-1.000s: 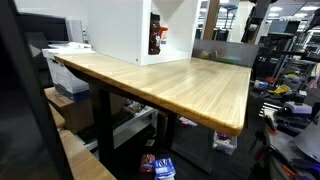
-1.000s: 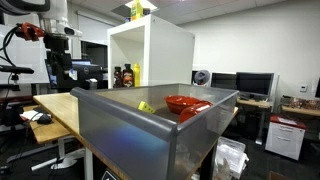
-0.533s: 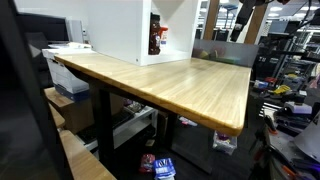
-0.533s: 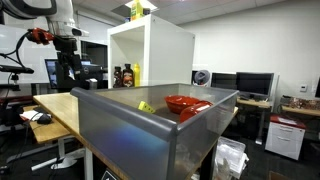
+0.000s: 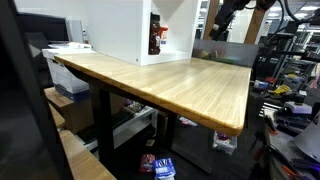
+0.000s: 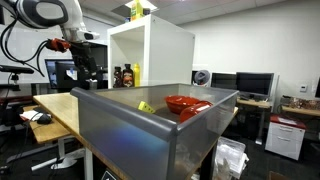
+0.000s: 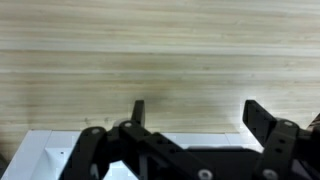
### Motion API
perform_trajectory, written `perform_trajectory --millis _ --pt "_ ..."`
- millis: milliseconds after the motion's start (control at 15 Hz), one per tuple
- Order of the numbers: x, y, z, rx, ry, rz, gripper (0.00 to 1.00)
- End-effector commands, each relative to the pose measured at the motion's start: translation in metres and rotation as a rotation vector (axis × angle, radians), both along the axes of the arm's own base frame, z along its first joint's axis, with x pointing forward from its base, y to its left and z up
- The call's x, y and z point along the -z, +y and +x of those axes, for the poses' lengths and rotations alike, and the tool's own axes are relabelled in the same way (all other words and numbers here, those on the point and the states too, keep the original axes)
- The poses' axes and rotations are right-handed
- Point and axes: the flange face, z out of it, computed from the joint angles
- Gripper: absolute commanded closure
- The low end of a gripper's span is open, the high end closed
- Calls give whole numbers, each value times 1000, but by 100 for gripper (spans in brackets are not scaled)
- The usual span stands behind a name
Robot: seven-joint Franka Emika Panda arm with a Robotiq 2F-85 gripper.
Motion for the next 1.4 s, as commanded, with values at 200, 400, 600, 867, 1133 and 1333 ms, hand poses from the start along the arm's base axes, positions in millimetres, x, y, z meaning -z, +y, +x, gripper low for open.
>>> perform_trajectory --millis 200,400,600,867,1133,1333 --pt "5 -15 40 11 -117 -52 0" --pt "7 -20 54 24 -157 -69 0" --pt "8 -25 65 44 -200 -72 0" --pt "10 -30 77 47 -265 -89 0" --pt "18 -32 90 55 -354 -99 0" --pt "29 -34 104 69 -413 -90 0"
